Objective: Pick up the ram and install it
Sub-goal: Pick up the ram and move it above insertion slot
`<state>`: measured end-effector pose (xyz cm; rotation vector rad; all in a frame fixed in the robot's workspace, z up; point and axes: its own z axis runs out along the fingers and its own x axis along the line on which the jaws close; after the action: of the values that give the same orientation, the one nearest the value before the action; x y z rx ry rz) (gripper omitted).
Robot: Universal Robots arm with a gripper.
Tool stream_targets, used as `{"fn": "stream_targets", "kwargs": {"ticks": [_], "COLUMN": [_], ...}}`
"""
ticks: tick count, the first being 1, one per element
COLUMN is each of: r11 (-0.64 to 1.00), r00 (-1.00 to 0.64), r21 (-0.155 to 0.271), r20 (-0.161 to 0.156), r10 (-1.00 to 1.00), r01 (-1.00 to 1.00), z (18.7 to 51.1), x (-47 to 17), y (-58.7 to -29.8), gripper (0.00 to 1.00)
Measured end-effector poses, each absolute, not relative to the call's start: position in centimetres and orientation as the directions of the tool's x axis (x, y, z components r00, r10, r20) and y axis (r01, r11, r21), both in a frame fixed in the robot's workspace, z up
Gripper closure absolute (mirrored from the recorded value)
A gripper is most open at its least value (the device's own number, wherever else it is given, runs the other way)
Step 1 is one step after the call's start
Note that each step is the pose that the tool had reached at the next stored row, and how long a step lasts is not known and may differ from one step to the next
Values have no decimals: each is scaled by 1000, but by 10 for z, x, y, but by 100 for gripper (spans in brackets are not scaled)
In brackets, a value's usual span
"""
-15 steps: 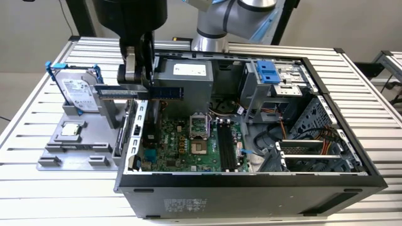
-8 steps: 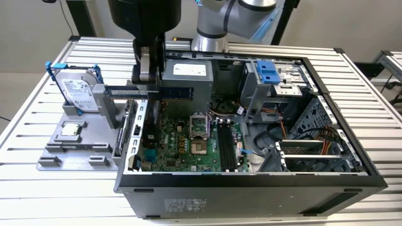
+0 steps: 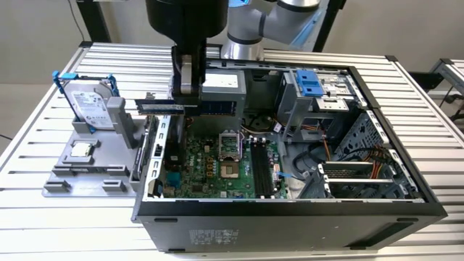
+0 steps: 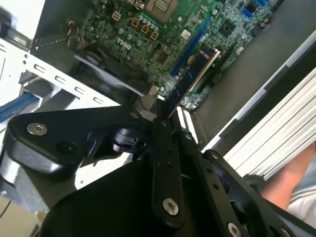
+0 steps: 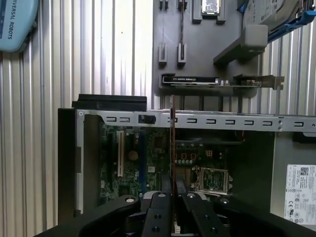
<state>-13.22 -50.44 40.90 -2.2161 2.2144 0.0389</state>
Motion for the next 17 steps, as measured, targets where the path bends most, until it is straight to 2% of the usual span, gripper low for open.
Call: {"fn": "stream_targets", "kwargs": {"ticks": [17], "r11": [-3], "r00": [3], "r21": [12], "r20": [-24], "r10": [-1000], "r01": [-1000], "z": [409], "x": [-70], "y": [-504], "gripper": [100]}}
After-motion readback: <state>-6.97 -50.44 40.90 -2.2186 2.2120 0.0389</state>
